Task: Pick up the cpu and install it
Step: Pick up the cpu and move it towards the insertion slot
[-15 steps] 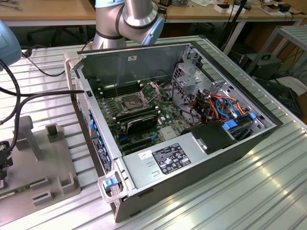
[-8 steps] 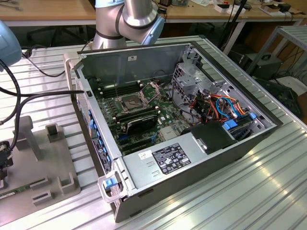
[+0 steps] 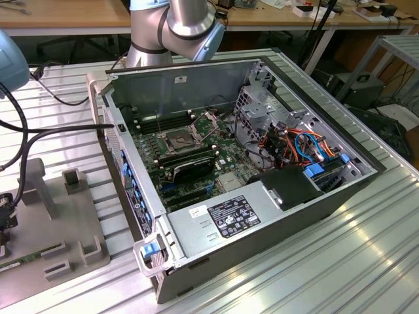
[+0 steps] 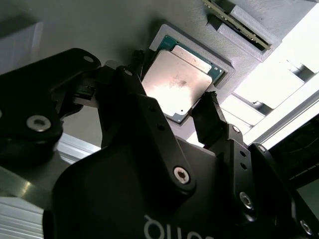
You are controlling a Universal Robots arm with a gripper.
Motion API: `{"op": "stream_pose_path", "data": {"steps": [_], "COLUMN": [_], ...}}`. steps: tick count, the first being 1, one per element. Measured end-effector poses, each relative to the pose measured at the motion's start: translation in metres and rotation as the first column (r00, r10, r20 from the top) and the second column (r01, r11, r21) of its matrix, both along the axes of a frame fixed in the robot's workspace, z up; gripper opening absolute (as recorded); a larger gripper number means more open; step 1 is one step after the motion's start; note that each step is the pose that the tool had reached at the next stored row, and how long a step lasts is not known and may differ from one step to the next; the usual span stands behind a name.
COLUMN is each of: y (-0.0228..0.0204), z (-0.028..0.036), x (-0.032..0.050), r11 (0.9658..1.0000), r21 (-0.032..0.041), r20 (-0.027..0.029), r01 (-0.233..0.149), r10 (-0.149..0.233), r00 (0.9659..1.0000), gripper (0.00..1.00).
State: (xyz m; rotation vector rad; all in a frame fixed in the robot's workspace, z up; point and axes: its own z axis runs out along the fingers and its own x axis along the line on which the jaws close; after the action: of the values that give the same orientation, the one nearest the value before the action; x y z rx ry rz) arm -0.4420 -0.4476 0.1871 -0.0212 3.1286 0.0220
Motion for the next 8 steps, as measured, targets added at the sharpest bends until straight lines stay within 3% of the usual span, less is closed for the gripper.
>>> {"op": "stream_pose_path", "data": {"steps": [8], "y": [0.0], "z": [-0.0001], "x": [-0.0004], "r11": [1.0], "r21": [0.0001], "r20": [0.0001], "r01": [0.0], "r10": [0.0], "r00": [1.0], "gripper": [0.67]}}
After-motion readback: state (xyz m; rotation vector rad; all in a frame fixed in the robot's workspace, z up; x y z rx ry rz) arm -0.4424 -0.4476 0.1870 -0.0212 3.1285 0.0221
